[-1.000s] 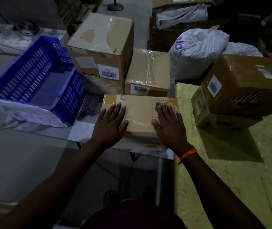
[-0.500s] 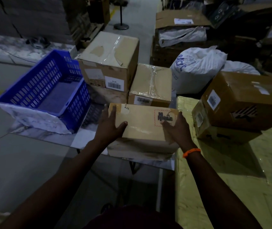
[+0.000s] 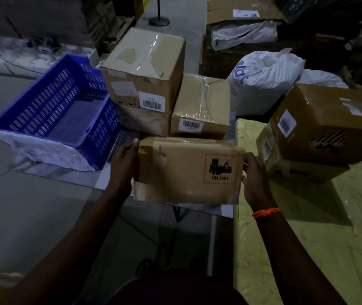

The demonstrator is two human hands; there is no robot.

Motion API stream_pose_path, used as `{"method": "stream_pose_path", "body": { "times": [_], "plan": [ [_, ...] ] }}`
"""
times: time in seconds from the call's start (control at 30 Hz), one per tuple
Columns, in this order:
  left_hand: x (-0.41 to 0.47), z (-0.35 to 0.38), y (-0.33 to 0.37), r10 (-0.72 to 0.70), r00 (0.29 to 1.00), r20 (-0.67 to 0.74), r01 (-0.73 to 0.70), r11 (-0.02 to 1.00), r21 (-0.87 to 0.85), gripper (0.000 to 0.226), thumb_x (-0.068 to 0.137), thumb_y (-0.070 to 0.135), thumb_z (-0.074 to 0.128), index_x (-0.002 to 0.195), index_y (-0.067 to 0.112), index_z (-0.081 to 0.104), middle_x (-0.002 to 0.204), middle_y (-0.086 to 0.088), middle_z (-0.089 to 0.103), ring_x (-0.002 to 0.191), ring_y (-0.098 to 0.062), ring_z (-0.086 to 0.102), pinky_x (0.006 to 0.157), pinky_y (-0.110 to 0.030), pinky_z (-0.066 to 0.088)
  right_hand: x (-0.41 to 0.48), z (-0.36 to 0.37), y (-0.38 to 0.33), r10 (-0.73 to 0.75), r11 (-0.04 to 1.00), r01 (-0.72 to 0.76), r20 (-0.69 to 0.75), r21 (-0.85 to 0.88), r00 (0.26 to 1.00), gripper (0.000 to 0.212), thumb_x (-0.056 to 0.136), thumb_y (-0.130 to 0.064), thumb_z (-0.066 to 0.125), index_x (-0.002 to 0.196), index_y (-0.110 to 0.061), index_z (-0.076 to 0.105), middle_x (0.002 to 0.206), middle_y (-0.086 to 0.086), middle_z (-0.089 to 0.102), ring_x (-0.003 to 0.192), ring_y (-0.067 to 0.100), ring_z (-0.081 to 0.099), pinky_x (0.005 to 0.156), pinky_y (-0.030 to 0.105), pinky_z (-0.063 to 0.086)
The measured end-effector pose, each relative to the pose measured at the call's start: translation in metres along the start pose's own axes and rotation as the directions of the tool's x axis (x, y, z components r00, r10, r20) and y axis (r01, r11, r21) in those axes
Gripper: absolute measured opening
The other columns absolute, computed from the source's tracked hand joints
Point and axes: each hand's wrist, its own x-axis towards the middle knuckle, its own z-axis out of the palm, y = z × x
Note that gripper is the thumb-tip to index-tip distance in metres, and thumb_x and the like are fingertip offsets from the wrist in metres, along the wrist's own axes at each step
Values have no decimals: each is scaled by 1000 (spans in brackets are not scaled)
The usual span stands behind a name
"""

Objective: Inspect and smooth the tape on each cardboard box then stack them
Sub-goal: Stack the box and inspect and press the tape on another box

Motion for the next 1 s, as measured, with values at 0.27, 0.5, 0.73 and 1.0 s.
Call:
{"method": "stream_pose_path", "body": {
  "times": [0.27,0.5,0.73,1.0],
  "plan": [
    [-21,-17,-41,-33,998,60,26,993,119,38,96,30,67,129,14,62,116,0,66,105,-19,64,82,-34,50,-41,-14,39,26,999,-26,-19,-23,999,33,97,-28,69,127,-14,67,112,6,76,97,24,76,76,38,61],
    [-34,-29,-83,-152,976,155,132,982,132,49,91,6,68,137,16,56,131,-3,63,116,-24,64,85,-40,59,-45,-38,80,110,988,-108,14,-107,994,35,95,-8,67,129,-19,64,126,6,69,117,28,65,95,48,58],
    [-42,-30,-91,-102,976,192,56,972,228,68,87,37,72,147,20,44,143,-1,53,124,-24,58,88,-43,57,-45,-31,86,57,937,-63,-28,-345,998,46,97,-20,69,140,-15,54,139,11,60,126,30,59,101,51,55],
    [-7,38,-75,250,766,592,-642,251,724,71,98,53,44,158,17,32,169,-9,19,157,-28,13,124,-56,18,-18,52,73,-239,347,534,478,-771,845,72,104,-45,52,162,-13,26,172,10,16,159,26,11,128,45,14]
  ]
}}
